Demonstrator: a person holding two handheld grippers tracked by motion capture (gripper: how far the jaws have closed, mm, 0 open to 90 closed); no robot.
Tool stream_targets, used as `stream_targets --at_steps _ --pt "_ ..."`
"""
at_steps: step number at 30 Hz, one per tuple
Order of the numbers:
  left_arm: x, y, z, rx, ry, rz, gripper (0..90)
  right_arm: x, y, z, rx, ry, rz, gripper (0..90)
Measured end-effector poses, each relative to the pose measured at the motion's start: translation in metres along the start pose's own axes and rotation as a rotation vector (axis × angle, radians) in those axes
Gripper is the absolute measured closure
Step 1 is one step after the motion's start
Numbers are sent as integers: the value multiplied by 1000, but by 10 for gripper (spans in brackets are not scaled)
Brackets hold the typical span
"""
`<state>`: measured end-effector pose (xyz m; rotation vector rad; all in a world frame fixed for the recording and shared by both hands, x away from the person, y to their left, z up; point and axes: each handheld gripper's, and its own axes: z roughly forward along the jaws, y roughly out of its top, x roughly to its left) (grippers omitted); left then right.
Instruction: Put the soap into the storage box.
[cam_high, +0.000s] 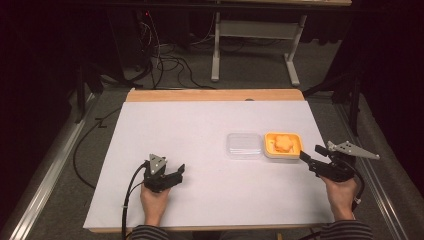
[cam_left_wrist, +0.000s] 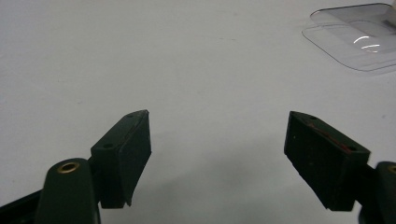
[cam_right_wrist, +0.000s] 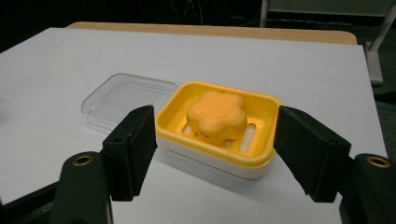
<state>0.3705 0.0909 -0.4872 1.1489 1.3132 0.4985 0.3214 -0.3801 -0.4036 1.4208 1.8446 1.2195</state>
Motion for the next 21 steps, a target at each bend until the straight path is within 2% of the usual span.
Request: stream_targets --at_steps 12,21 --pt "-1 0 0 -4 -4 0 235 7 -12 -4 -17 18 -1 308" --pt "-1 0 0 -5 -4 0 235 21 -21 -4 -17 37 -19 317"
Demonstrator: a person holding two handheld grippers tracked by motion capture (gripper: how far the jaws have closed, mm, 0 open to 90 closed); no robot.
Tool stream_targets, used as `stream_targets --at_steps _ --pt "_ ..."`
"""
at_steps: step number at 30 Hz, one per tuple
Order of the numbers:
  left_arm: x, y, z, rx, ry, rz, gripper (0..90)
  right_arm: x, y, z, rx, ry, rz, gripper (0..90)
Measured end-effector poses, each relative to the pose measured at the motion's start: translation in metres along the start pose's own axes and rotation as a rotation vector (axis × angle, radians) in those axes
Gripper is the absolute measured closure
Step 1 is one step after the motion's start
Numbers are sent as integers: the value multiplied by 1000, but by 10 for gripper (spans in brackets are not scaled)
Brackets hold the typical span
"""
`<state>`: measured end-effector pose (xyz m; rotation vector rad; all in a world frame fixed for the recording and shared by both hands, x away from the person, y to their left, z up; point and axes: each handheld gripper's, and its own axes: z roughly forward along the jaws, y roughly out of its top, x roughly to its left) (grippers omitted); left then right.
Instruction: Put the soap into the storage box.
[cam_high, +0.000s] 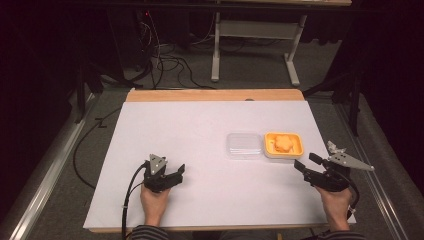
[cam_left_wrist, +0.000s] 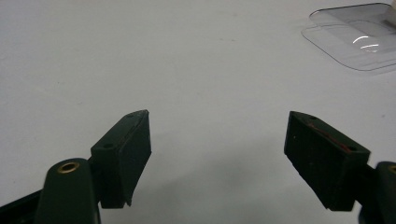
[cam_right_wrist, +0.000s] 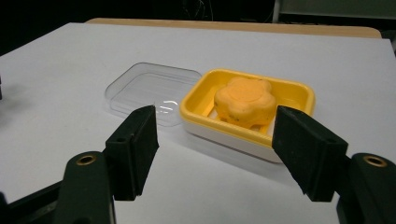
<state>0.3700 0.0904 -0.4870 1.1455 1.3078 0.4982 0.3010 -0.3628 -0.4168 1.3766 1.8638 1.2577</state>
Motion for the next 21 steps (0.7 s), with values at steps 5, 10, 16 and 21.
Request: stream_targets --at_steps 5,10,16,21 --pt "0 0 0 0 -2 0 235 9 -1 1 0 12 -21 319" --pt "0 0 0 -1 -3 1 235 21 -5 8 9 43 -31 319" --pt "0 0 -1 2 -8 -1 236 34 -7 18 27 73 -46 328" --pt "-1 0 -1 0 -9 -2 237 43 -9 30 49 96 -61 332"
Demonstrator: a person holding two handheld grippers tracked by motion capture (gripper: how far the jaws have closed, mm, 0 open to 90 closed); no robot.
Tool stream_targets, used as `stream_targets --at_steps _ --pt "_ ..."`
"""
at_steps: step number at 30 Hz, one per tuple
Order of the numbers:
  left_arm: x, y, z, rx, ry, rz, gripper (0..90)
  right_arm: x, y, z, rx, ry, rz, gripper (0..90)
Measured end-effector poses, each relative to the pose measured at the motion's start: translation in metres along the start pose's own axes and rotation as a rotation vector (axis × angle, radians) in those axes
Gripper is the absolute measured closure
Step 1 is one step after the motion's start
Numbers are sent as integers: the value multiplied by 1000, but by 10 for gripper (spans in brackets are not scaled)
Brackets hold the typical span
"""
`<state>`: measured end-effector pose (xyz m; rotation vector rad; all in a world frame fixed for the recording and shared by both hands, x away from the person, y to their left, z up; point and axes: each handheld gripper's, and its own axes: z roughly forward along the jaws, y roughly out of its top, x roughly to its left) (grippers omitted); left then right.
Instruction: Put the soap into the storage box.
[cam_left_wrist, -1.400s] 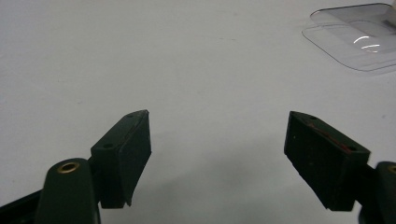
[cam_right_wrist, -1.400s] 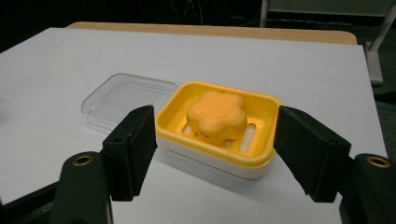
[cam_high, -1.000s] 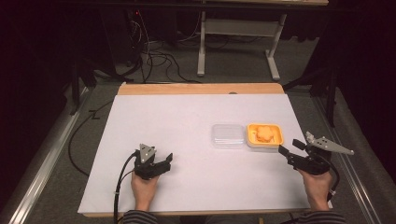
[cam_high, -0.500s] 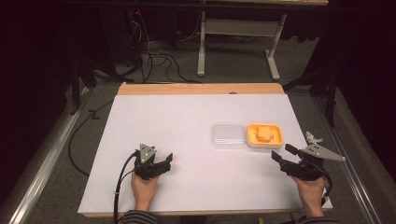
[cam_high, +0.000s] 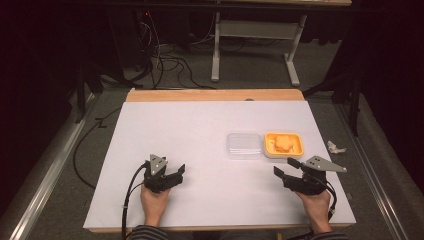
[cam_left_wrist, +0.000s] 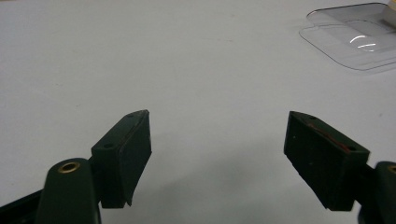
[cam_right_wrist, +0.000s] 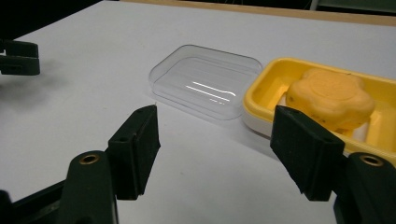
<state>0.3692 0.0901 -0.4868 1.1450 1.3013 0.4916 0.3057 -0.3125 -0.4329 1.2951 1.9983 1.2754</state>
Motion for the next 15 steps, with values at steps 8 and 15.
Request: stream_targets --at_steps 8,15 --pt "0 0 0 2 4 3 237 9 1 20 35 28 -22 339" --pt "1 0 0 5 2 1 236 13 -6 33 62 25 -9 347"
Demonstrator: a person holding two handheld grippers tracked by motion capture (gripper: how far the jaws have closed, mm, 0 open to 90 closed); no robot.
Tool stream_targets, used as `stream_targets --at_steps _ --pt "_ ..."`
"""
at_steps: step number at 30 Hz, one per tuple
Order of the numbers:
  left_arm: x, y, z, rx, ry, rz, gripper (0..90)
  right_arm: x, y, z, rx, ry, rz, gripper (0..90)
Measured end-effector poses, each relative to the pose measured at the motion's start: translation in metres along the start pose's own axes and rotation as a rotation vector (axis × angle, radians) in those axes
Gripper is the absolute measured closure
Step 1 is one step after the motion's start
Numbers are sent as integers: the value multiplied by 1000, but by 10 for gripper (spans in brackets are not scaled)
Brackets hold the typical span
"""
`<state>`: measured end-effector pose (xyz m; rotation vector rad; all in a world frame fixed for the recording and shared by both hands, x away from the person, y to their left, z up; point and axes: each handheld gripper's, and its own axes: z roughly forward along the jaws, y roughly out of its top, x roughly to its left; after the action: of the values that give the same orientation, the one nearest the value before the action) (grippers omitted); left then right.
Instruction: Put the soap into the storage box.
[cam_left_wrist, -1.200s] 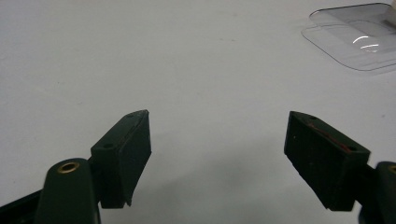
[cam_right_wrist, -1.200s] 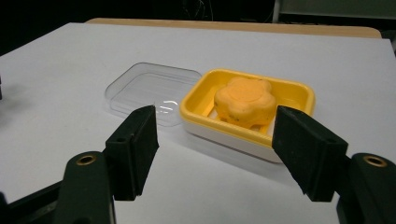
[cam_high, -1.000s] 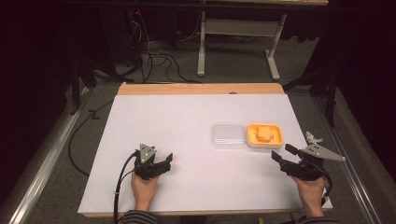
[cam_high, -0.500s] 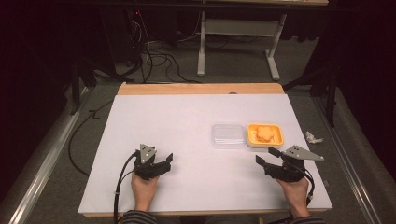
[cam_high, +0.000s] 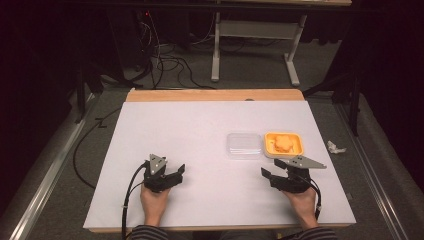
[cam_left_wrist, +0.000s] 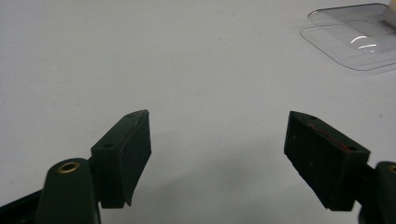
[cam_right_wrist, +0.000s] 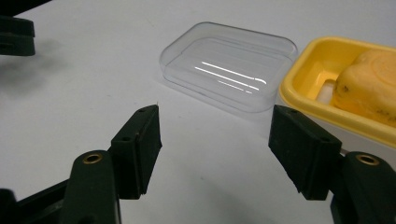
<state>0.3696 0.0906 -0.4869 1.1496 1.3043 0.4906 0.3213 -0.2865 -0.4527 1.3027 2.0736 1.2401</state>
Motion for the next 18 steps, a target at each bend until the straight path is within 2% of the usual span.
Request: stream_targets --at_steps 7,11,18 --pt "0 0 0 2 -2 -2 237 -2 -4 9 62 -40 -6 353" --pt "0 0 0 0 1 -1 236 0 -6 18 106 -58 -43 358" --pt "0 0 0 -2 0 1 235 5 -9 31 128 -68 -82 358"
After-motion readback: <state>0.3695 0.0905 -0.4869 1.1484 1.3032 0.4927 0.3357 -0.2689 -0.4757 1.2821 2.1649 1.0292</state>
